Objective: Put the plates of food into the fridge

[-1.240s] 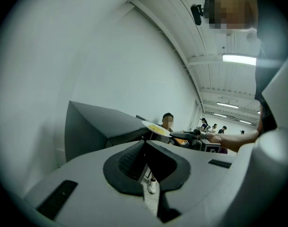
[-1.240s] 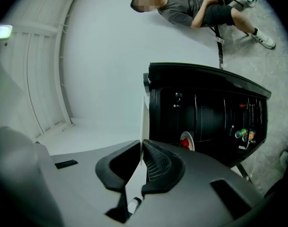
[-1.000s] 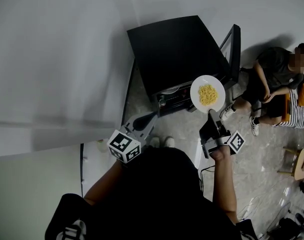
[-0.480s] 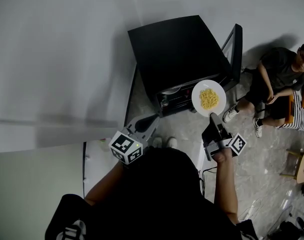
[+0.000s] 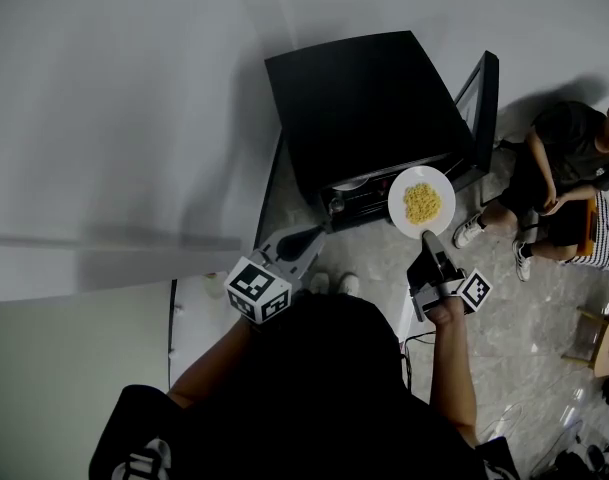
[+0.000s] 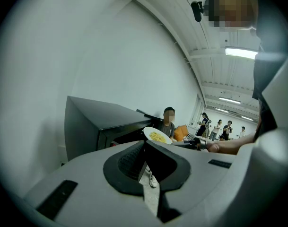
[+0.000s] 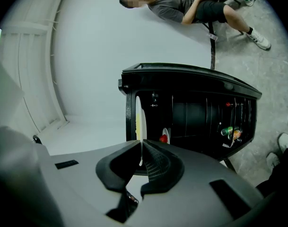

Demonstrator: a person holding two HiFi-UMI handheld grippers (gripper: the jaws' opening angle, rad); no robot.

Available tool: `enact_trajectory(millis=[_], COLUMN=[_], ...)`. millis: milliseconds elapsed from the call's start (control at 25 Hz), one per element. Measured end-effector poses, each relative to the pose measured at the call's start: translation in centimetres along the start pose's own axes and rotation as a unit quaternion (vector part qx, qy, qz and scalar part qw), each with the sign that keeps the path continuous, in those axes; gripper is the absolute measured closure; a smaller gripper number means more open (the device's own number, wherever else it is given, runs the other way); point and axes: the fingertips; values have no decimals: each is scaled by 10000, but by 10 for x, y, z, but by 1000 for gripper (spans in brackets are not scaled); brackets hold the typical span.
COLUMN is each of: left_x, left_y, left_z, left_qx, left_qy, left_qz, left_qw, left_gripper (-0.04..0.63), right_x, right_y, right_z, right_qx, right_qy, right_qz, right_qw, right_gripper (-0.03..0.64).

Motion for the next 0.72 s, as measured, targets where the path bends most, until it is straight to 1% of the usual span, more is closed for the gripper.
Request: enact_trajectory(millis=[200,440,640,720], left_x=[-1,-3,2,3], left_y=[7,12,8,9], left_z=[3,2,-1,-1], left_qx=[39,11,-67,-92], left_qy=[-4,-24,-31,-46], left_qz=[-60,-58,-119,-110], left_qw=[10000,10000,9999,9999], left_gripper=[571,571,571,571], right_x=[-2,-9,-19,-27], right_y=[3,17,29,33], right_z=[18,49,74,80], right_qx=[103,367,546,627], right_qy=[53,130,257,229], right_qz=[-59,-107,-6,-9], right_qw=[9999,9992,9982,9978], right_gripper=[584,584,584,584])
Point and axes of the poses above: the fingertips, and each gripper's own axes: y forward along the fingers, z to its right, x out of its underside, and after that the axes turned 13 degrees about -z, right-handed
